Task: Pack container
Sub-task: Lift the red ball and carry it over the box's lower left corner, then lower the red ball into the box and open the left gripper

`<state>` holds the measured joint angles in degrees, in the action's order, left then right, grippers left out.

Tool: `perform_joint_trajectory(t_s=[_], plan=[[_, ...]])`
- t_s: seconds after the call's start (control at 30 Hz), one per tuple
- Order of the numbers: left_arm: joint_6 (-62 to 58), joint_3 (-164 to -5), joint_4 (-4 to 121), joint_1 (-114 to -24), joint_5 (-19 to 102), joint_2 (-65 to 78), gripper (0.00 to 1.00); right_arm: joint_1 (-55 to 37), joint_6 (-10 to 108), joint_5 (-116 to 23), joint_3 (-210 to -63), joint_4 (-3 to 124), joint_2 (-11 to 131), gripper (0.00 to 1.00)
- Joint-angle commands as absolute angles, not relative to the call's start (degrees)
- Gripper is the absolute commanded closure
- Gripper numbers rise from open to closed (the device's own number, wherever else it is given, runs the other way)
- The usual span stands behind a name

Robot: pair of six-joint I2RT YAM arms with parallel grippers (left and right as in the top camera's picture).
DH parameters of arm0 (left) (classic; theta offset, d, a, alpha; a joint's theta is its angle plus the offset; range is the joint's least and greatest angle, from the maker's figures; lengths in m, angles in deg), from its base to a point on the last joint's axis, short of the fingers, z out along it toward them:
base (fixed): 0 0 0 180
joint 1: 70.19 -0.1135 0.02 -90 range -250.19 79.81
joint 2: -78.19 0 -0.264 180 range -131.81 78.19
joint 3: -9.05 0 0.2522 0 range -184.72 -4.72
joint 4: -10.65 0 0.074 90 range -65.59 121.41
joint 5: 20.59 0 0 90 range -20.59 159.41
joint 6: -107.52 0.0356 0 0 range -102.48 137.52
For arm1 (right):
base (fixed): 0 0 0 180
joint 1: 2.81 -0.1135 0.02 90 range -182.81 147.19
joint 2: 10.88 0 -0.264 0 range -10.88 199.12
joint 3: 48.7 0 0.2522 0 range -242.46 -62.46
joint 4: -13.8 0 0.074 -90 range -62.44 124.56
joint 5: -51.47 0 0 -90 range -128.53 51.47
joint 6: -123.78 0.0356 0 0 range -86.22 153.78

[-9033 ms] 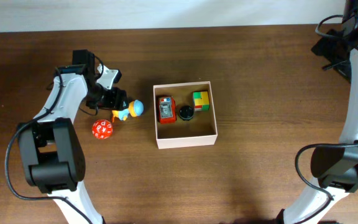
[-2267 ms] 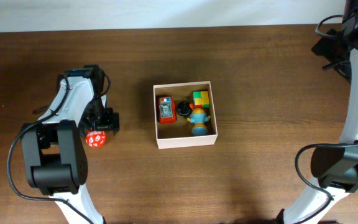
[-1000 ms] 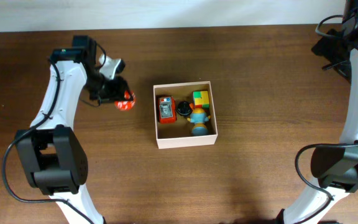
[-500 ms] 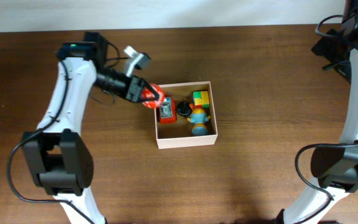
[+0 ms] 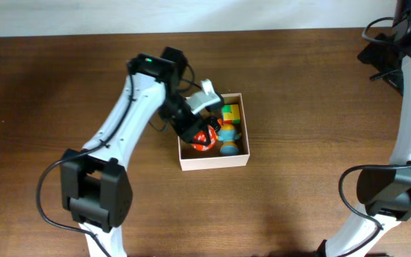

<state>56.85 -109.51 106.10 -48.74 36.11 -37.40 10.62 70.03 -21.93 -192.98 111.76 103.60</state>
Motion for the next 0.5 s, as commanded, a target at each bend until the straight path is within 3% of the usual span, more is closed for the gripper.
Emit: perform_joint_trajectory(t_s=[0.0,0.47], plan=[[56.98,-110.34,106.51,-46.79,46.05,-35.34,0.55,10.73,70.71,-21.58,-194.03,111.78,102.94,0.01],[56.10,-104.11,102.51,-46.22,50.82,-35.34,0.57,10.73,70.71,-21.58,-194.03,111.78,102.94,0.01]])
